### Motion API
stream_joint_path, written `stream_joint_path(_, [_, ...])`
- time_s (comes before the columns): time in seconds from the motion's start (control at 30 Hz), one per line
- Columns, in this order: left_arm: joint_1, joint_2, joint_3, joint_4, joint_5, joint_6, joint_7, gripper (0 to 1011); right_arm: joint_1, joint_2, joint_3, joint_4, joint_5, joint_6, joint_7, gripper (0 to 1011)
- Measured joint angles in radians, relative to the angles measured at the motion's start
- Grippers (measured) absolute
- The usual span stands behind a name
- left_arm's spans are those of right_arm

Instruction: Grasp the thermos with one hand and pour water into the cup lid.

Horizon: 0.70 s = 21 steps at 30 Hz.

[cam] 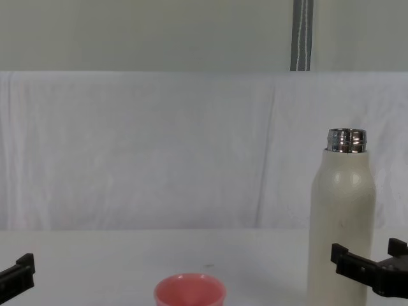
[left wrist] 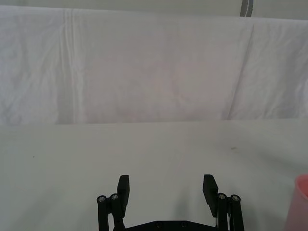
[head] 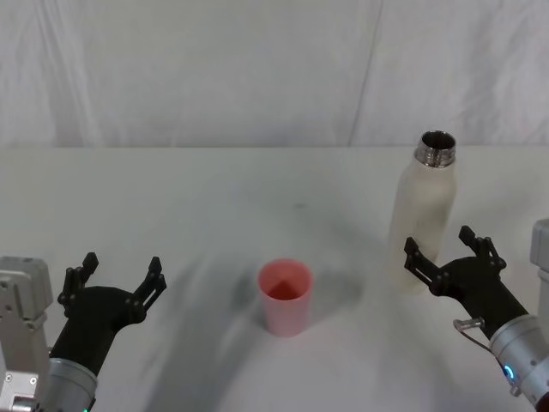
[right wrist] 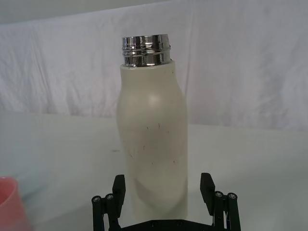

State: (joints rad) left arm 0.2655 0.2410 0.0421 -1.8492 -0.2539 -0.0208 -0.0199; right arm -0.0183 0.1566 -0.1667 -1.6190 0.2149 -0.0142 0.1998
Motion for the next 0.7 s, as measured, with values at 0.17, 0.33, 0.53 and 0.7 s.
stream_joint_path(0.17, [0.0,0.0,0.0,0.0,0.0,0.0,0.0,1001,0.021,0.001,-0.006,0.021,0.006,0.001,0.004,1003])
stream_joint_path(0.33, [0.0,0.0,0.0,0.0,0.0,0.0,0.0,1001,0.038,0.002,-0.014,0.041,0.009,0.001,0.007,1003])
stream_joint_path(0.53, [0.0,0.0,0.0,0.0,0.0,0.0,0.0,1001,0.061,0.002,-0.023,0.069,0.01,0.001,0.009,1003])
stream_joint_path(0.7, [0.0,0.0,0.0,0.0,0.0,0.0,0.0,1001,0.078,0.0,-0.028,0.087,0.011,-0.001,0.01,1003])
